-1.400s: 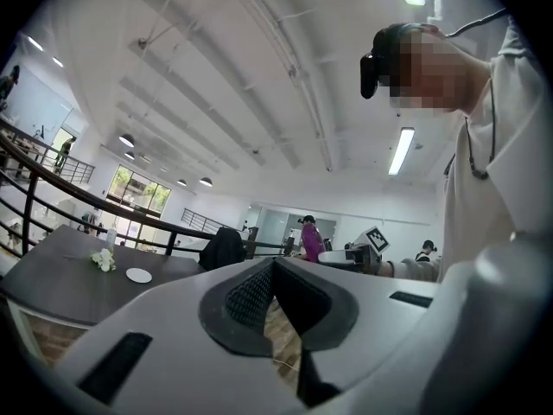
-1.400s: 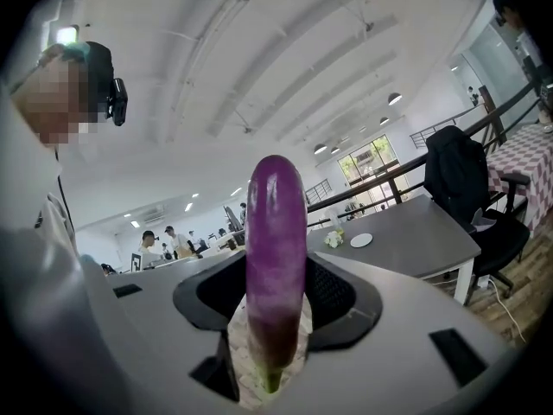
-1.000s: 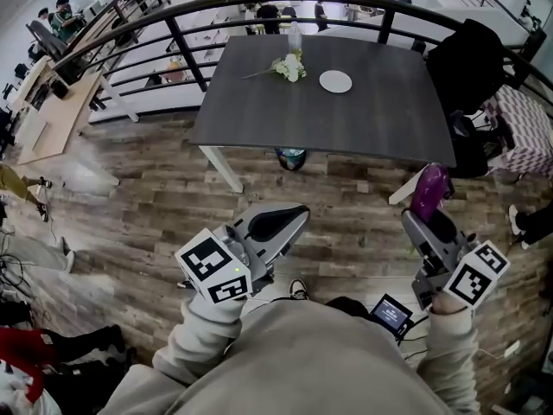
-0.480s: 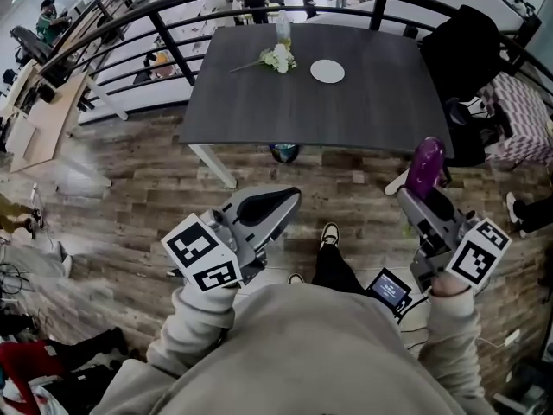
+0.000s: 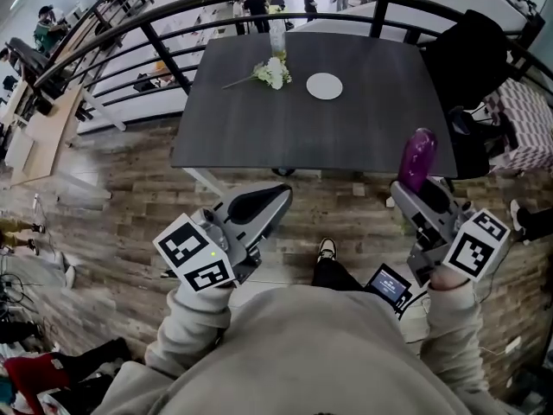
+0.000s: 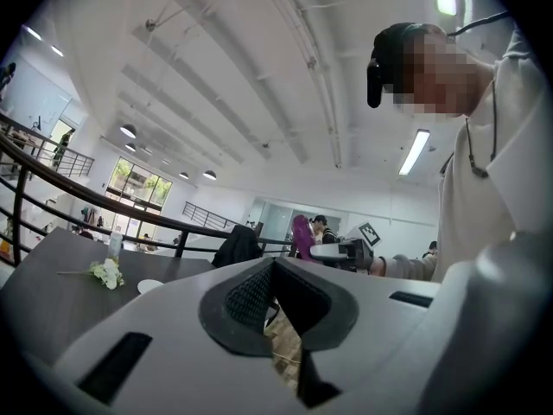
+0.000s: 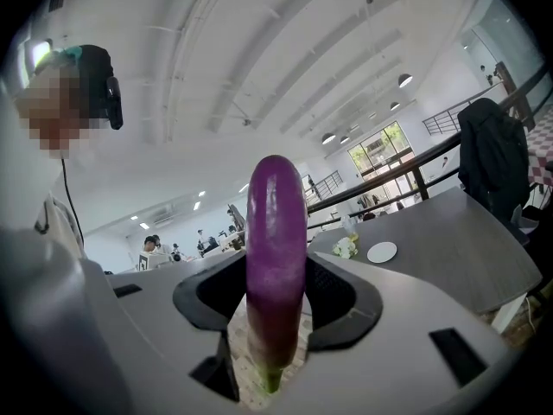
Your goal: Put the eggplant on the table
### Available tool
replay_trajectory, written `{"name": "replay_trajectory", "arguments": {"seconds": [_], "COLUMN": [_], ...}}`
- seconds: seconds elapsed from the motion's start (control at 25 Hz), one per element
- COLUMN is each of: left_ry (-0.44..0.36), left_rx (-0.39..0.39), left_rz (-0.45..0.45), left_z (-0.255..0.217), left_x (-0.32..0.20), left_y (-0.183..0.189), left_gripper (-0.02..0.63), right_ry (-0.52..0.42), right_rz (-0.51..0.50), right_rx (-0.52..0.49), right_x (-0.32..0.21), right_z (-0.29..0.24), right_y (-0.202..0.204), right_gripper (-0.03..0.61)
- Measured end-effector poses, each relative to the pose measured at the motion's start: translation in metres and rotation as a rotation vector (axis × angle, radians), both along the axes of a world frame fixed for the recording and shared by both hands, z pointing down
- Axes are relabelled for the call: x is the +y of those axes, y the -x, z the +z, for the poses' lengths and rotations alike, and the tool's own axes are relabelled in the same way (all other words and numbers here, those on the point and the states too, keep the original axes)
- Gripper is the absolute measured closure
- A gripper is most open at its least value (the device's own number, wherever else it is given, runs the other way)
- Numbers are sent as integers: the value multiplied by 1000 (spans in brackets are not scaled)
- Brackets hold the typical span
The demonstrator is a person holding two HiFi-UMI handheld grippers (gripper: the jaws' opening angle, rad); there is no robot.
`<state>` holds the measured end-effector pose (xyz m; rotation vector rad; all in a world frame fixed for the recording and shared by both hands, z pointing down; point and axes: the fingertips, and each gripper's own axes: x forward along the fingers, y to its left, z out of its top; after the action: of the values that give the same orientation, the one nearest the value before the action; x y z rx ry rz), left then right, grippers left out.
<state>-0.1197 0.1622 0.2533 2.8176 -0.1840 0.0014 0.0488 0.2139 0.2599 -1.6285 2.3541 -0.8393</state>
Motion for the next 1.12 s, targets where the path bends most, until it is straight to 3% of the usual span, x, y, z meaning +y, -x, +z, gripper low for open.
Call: {"name": "replay_trajectory", "arguments": {"seconds": [0.48,0.76,1.12], "left_ry": [-26,-45,-36], "left_rx": [11,20,-4], "left_rz": [-9,-22,-29], "left_z": [-20,-38,-34], "left_x": [-77,-105,-124], "left_y": [-93,-135,-154], "left_gripper": [607,607,607], "right_ry": [7,0,6], "right_rz": [-18,-56,-51], "right_rx": [-2,0,-58], "right_x": [-84,-121,-135], "right_z": [-2,-3,12], "right_y": [-94,-129,-156], "right_gripper": [370,370,370]}}
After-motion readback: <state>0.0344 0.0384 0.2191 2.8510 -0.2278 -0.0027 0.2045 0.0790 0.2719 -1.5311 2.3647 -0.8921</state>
